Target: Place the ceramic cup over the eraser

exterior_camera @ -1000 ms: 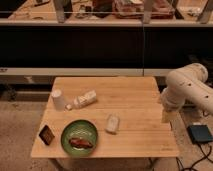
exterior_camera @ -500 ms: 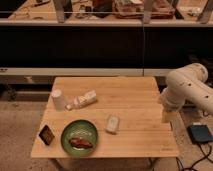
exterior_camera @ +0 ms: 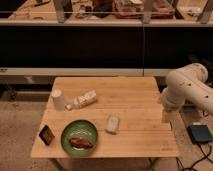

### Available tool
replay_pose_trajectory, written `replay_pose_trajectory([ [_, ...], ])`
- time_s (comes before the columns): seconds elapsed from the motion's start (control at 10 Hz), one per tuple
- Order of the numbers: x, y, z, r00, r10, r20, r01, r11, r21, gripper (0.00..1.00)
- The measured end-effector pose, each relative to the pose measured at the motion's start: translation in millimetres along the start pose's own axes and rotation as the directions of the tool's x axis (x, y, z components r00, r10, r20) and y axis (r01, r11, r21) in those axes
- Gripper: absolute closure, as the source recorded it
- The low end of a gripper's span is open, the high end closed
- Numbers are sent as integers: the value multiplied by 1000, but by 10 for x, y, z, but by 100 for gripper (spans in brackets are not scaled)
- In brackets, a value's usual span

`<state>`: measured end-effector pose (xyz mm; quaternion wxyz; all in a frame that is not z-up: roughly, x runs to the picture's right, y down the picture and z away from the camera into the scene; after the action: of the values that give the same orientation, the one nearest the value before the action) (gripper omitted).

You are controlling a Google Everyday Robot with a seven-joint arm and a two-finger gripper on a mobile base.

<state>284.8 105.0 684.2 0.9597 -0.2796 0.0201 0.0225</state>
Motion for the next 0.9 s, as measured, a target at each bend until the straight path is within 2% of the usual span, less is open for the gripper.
replay_pose_trajectory([
  [0.9,-16,-24,-2,1000,-1,6,1,1000,4,35],
])
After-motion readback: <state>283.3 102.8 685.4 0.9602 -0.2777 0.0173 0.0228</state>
